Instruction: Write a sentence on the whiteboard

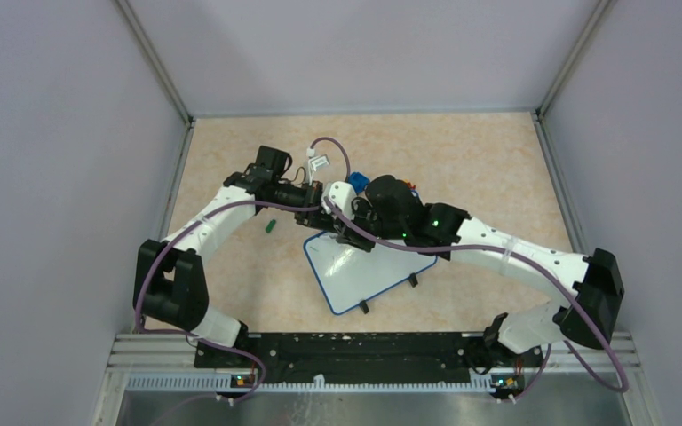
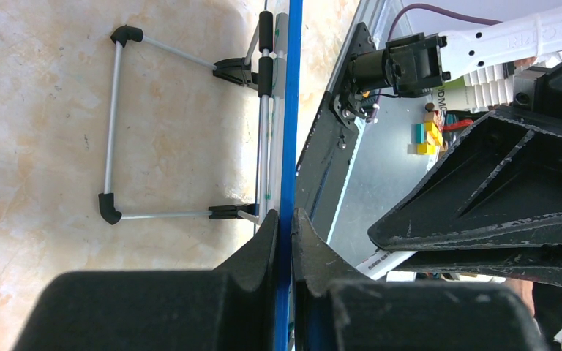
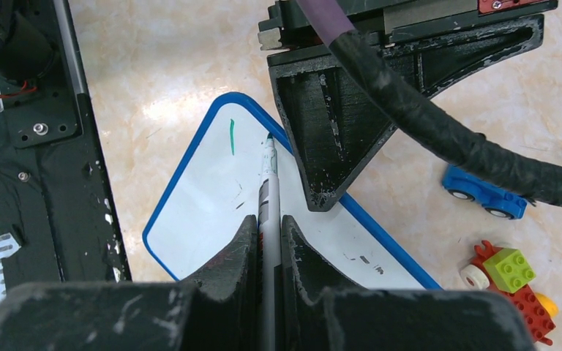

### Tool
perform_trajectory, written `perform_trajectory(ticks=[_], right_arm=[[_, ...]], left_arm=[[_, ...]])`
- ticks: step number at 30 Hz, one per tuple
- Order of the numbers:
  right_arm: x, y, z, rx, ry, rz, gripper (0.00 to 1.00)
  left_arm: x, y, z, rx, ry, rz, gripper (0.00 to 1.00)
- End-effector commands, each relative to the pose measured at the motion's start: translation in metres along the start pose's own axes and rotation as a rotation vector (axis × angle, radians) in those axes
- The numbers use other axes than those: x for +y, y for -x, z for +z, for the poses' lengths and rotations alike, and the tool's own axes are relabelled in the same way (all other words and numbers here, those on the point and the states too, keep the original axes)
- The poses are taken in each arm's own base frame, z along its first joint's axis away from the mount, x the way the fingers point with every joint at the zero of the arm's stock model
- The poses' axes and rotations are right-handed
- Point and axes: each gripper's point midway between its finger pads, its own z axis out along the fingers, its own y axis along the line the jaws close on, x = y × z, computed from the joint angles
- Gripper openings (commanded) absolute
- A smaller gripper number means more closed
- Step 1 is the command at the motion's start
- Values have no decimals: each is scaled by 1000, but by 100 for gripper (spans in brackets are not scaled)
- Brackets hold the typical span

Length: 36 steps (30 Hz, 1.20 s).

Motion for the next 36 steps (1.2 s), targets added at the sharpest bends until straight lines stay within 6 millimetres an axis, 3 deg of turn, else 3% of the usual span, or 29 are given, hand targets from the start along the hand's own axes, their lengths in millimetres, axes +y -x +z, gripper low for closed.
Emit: perform_trajectory(ticks=[1, 24, 36], right_arm=[[-5, 13, 1, -35, -7, 2, 0], [20, -14, 6, 24, 85, -14, 0], [29, -17, 11, 34, 124, -25, 0]], left_arm=[[12, -3, 4, 20, 48, -29, 0], [14, -3, 6, 24, 48, -35, 0], [15, -3, 6, 25, 49, -34, 0]])
